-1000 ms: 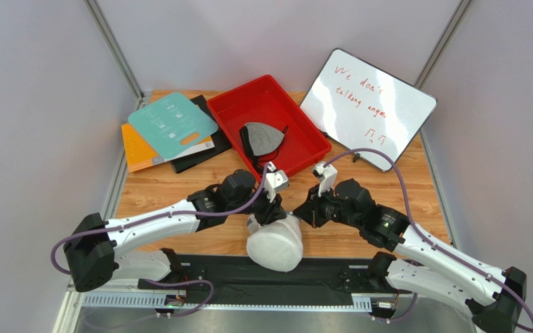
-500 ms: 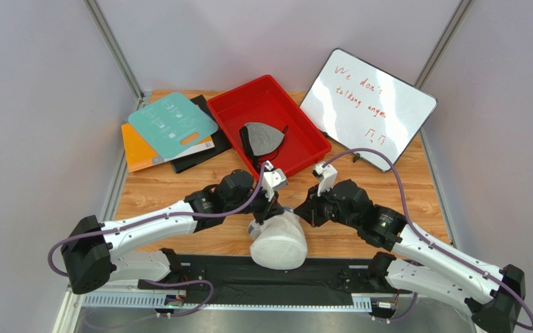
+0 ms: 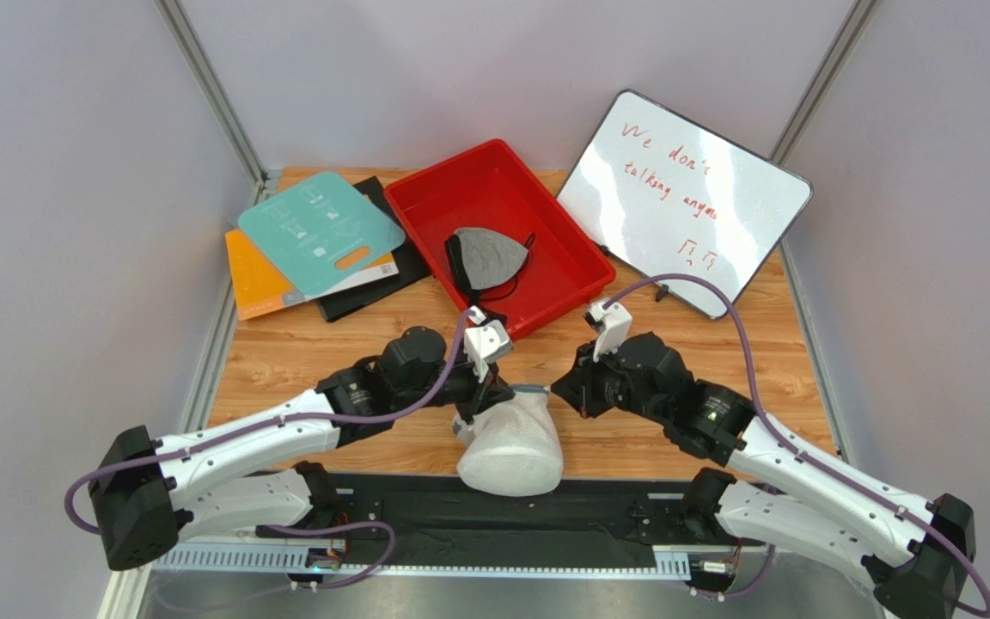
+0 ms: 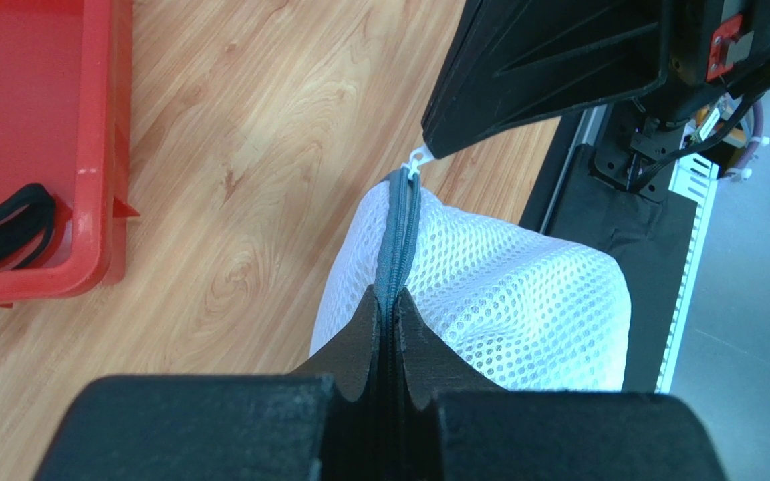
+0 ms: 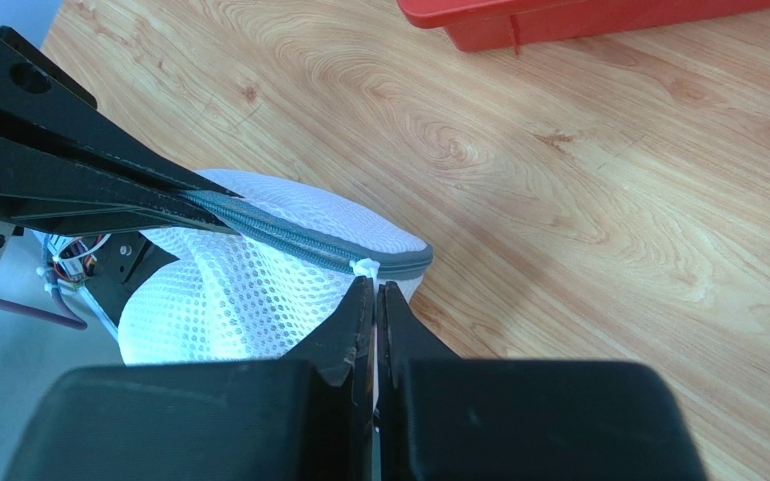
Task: Unzip the laundry bag and remove the bra
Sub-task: Unzip the laundry bag at the center of the board.
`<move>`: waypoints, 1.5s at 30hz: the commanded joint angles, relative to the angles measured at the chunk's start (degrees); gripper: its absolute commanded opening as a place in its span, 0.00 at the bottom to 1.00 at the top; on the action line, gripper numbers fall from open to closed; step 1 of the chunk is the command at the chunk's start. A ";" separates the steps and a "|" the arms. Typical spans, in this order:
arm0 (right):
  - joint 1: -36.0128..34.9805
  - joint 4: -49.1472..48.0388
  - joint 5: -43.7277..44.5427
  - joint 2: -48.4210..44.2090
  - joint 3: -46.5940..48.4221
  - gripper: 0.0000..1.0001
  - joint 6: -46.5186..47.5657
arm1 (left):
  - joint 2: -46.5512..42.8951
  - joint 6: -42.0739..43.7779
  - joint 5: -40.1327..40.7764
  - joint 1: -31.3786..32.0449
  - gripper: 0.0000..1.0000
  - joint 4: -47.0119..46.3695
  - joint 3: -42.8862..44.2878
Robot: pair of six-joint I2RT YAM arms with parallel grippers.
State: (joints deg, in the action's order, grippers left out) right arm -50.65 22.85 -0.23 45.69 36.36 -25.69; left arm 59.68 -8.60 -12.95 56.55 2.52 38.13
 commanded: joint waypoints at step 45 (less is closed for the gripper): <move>-0.76 0.09 -2.58 -2.19 5.66 0.00 1.52 | 11.42 1.92 -11.57 -1.54 0.34 -3.67 8.45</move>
State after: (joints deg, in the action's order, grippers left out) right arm -51.13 24.40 -3.22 44.36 40.32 -24.97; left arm 71.26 -7.42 -23.73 55.09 -0.36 45.34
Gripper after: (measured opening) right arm 0.005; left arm 0.442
